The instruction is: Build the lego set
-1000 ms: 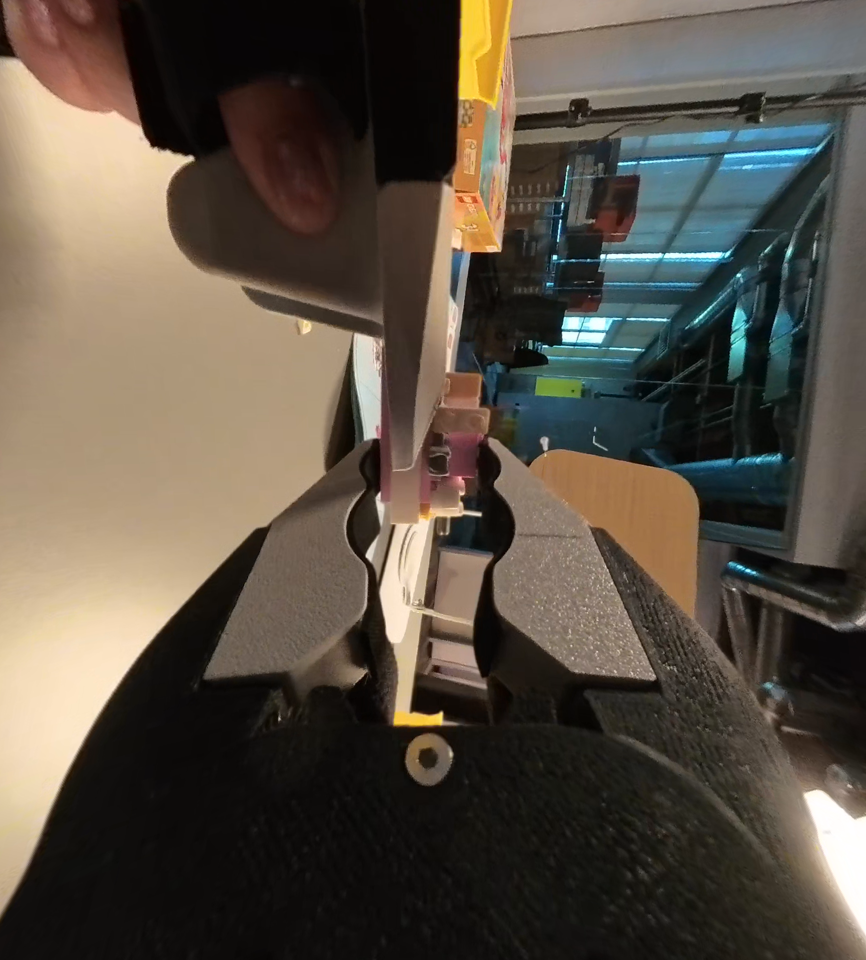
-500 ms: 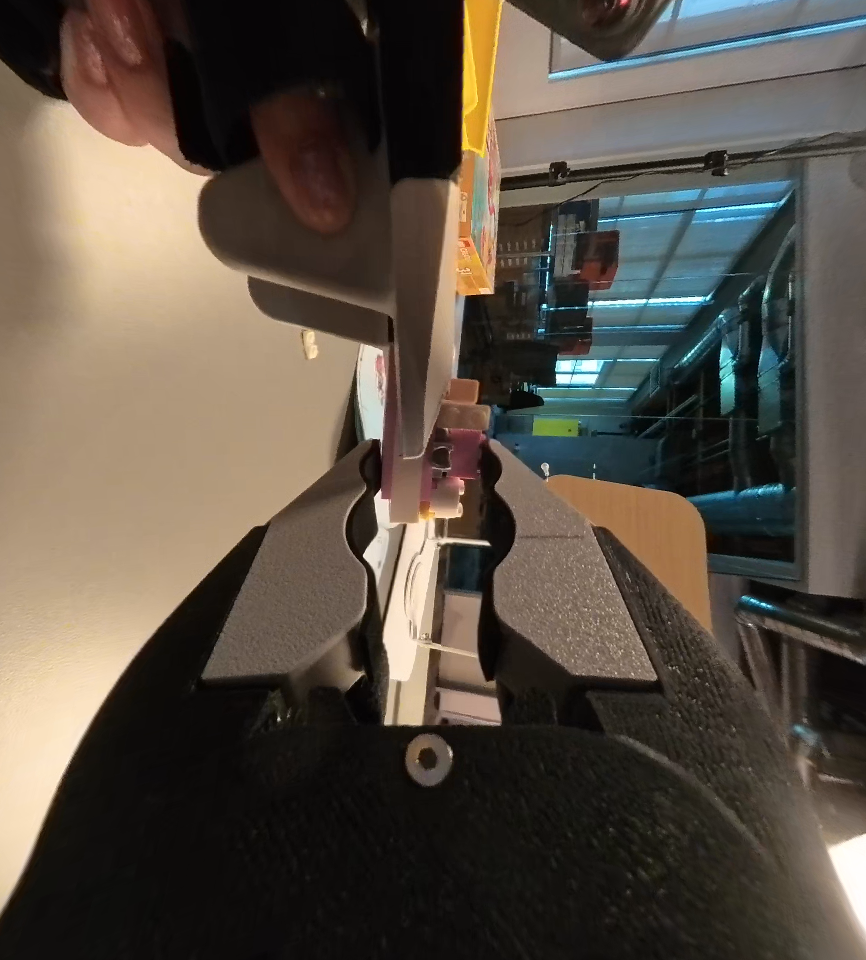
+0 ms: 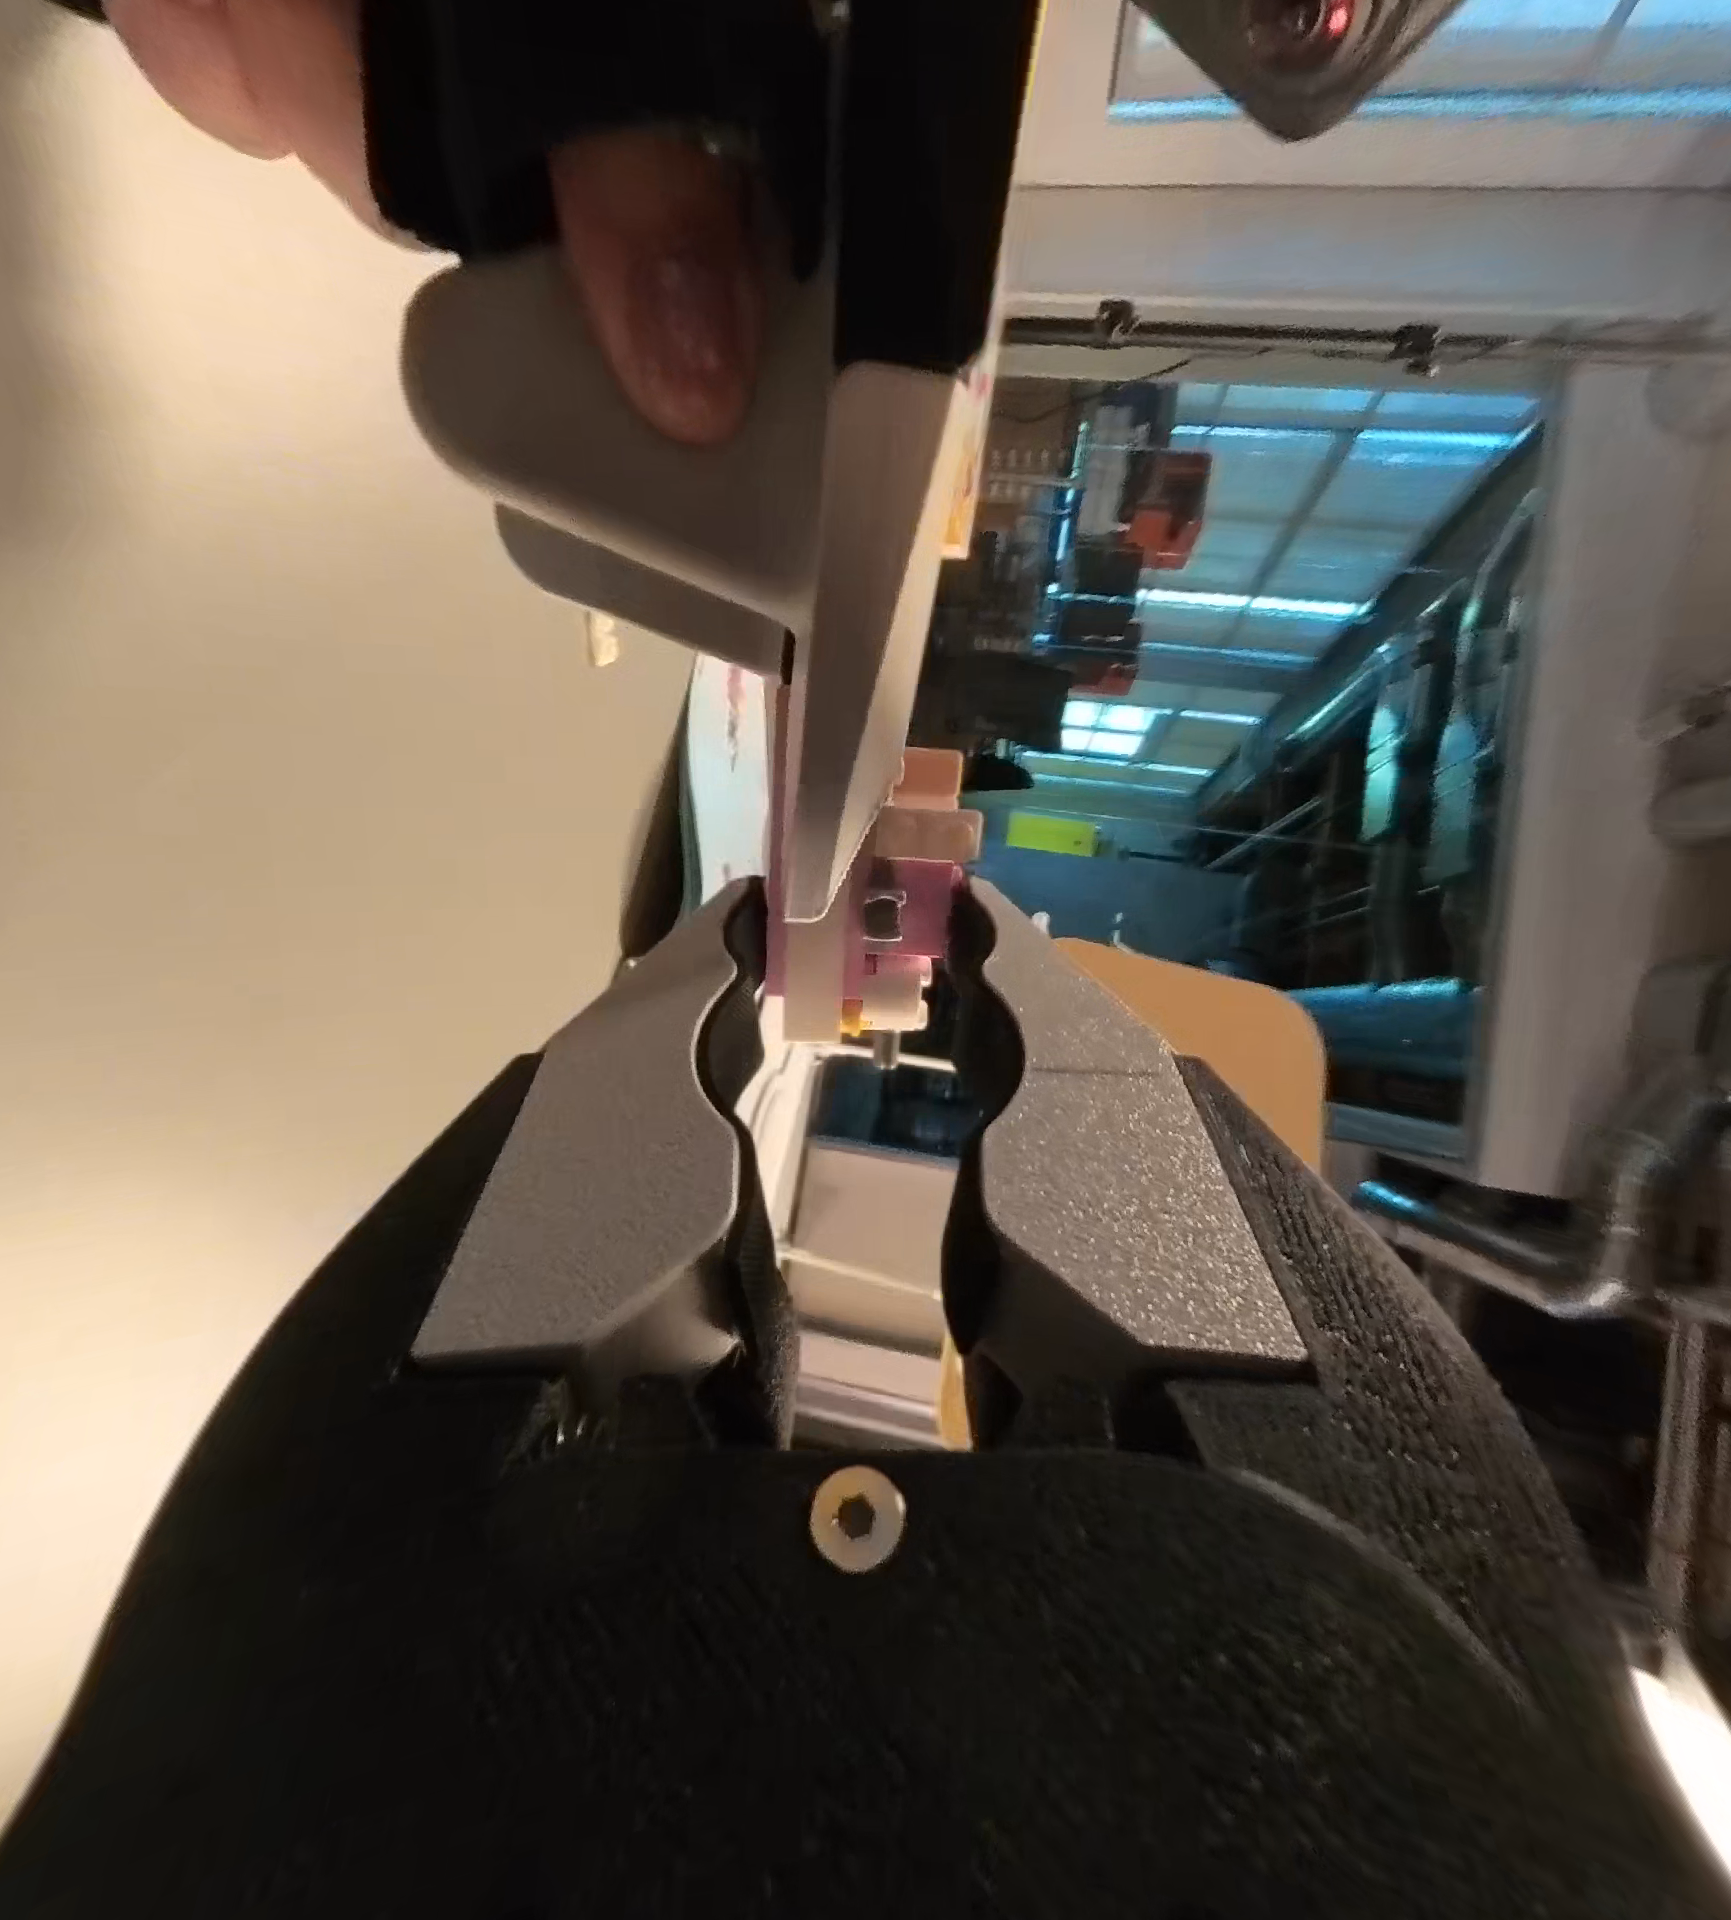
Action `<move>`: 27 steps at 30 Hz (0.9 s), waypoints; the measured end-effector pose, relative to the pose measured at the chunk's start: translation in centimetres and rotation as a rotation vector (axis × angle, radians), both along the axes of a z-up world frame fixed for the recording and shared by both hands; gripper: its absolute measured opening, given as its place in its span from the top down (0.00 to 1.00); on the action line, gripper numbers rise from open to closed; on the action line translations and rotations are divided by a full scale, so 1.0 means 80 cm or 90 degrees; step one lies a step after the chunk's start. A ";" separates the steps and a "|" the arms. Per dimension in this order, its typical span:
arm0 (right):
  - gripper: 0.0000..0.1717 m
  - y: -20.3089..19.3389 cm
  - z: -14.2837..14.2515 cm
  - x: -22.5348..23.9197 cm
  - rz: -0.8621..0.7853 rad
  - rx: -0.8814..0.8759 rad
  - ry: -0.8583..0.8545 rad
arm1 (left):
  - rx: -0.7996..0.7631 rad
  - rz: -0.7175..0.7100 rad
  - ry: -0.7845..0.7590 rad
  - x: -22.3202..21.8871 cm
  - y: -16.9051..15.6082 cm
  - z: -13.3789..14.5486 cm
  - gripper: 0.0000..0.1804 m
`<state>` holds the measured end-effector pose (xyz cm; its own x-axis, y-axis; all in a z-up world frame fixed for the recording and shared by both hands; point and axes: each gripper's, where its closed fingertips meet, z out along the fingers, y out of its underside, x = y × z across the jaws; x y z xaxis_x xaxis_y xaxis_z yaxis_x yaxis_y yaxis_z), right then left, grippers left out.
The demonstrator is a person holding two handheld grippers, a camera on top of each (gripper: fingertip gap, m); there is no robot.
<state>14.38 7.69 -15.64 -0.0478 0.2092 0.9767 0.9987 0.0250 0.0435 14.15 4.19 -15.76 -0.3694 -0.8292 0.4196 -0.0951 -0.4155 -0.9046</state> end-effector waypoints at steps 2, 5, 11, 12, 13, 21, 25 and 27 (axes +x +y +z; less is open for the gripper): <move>0.81 0.000 -0.002 0.002 0.001 -0.002 -0.012 | 0.007 0.001 0.013 0.002 -0.001 -0.004 0.85; 0.81 0.001 -0.007 0.004 -0.010 -0.022 0.008 | 0.007 0.004 0.021 0.004 0.000 -0.008 0.85; 0.79 0.003 -0.011 0.007 -0.028 -0.040 0.138 | 0.018 0.036 0.023 0.005 0.010 -0.008 0.85; 0.73 0.003 -0.011 0.015 -0.043 -0.041 0.159 | 0.033 0.049 0.028 0.004 0.015 -0.009 0.85; 0.67 0.001 -0.013 0.023 -0.058 -0.046 0.183 | 0.044 0.059 0.032 0.003 0.019 -0.010 0.85; 0.59 -0.036 -0.048 0.077 -0.067 -0.104 0.551 | 0.157 0.021 0.191 0.008 0.011 -0.062 0.85; 0.62 -0.045 -0.056 0.095 -0.076 -0.048 0.646 | 0.247 -0.040 0.284 0.008 -0.004 -0.096 0.84; 0.64 -0.046 -0.051 0.101 -0.071 -0.005 0.671 | 0.284 -0.064 0.315 0.007 -0.010 -0.108 0.84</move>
